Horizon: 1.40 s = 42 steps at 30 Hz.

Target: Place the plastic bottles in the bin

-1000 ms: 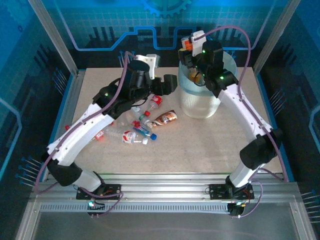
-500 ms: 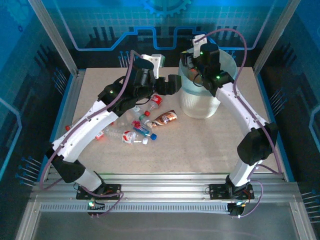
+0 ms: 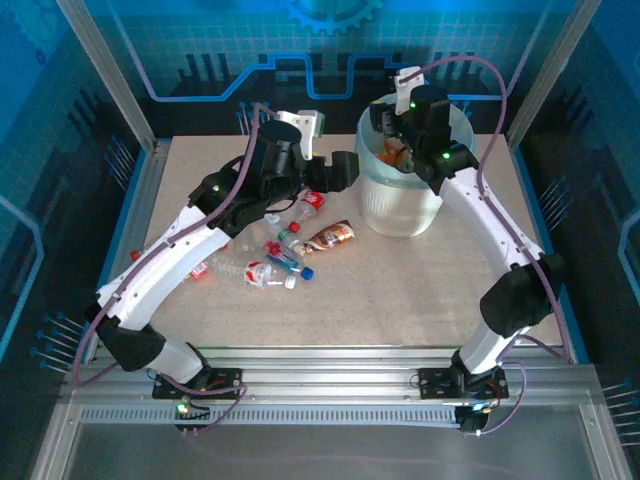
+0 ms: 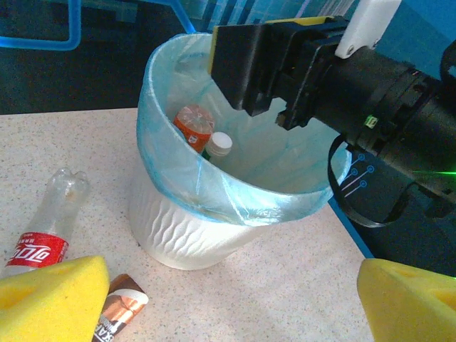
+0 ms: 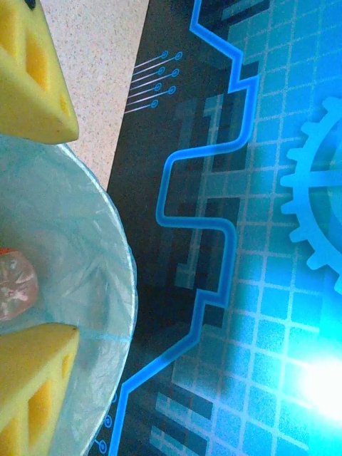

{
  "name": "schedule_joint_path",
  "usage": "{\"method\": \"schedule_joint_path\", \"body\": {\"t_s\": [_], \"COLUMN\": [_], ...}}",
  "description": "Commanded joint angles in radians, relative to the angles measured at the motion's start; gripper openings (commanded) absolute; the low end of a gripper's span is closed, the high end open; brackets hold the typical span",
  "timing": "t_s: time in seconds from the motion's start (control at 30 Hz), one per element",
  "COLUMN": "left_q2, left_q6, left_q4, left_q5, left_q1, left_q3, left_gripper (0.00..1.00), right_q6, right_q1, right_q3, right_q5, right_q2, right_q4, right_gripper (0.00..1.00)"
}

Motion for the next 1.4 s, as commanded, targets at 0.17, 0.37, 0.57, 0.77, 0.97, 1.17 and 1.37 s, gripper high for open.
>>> {"method": "schedule_joint_path", "body": {"t_s": [0.17,0.37,0.57,0.77,0.97,1.17,1.37], "left_q2": [-0.046,-0.136,-0.334,-0.559,-0.676,-0.713,-0.715], "left_q6": [0.004,-0.067,-0.136,-0.135,-0.134,-0.173,-0.210], "left_q4": [-0.027,-0.042,-0.090,-0.235,-0.309,-0.263,-0.232], "left_q5": [-0.040,-0.026,-0.009,0.003,0.097,0.224,0.251], "left_q1": [0.001,0.069,0.221,0.418,0.609,0.731,0.757], "left_q3": [-0.046,-0.204,-0.475,-0.693,-0.849,-0.978,-1.022], "left_gripper": [0.92,0.93,0.93,0.93,0.94,0.94,0.94], "right_q6": [0.059,-0.007,-0.080,-0.033,-0.031,-0.064,-0.102], "right_q1": [0.021,0.174,0.365,0.501,0.592,0.651,0.670], "right_q3": [-0.018,-0.027,-0.055,-0.088,-0.139,-0.130,0.047], "right_q5": [-0.112,-0.182,-0.297,-0.389,-0.429,-0.410,-0.381], "right_q2": [-0.123,-0.208,-0.208,-0.132,-0.024,0.120,0.325], "right_q4": [-0.059,-0.166,-0.305,-0.392,-0.387,-0.412,-0.528], "right_gripper": [0.67,0.66,0.66,0.63,0.61,0.64,0.69]}}
